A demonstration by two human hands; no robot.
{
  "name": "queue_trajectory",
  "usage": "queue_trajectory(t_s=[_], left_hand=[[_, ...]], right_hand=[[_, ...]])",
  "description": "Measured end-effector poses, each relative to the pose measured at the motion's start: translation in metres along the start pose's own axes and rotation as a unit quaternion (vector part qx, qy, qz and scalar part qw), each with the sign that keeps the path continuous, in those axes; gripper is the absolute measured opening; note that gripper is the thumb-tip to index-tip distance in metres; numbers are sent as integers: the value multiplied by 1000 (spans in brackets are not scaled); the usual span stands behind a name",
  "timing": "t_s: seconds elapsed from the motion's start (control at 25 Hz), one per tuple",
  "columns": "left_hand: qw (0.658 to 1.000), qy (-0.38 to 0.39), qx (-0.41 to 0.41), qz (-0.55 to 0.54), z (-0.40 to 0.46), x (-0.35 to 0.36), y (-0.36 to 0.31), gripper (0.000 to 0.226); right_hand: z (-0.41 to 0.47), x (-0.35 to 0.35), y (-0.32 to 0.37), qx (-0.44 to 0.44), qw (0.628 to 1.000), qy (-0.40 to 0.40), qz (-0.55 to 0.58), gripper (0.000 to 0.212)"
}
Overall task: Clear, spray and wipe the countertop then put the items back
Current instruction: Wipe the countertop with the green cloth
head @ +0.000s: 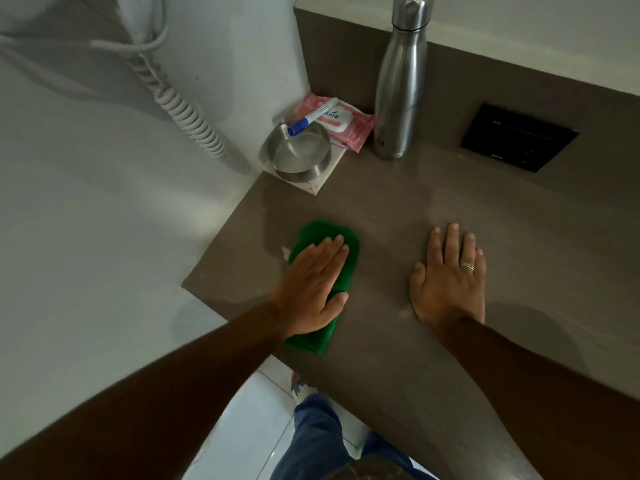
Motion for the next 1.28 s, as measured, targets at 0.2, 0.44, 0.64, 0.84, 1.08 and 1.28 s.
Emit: queue_trajectory(t_s=[0.2, 0.44, 0.64, 0.84, 1.08, 1.28], left_hand=[[994, -32, -102, -21, 100, -22, -22, 75], [995, -18, 93, -30, -25, 15, -54, 73], [981, -66, -183, -27, -68, -26, 122, 77], [966, -87, -241, -45, -84, 5, 65, 84], [993, 48, 93, 56, -69, 1, 80, 81], [997, 14, 37, 63, -49, -4, 78, 90]], right_hand=[[-1, -4, 0, -5, 1000, -17, 24, 64], [-4, -11, -2, -18, 997, -24, 64, 66], [-2, -6, -2, -12, 999, -20, 40, 66], [-2, -3, 0, -10, 1000, -16, 21, 63], [-3, -4, 0, -4, 1000, -11, 25, 64], [-4, -10, 0, -1, 998, -26, 62, 62]])
Point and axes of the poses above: each hand's wrist, its own z-axis towards the middle knuckle, its own x-axis out of the palm, y = z × x, the point moved 5 cm from there along z, towards the middle knuckle, and after that the axes turned 6 degrees about -x, right-handed, at the moved point
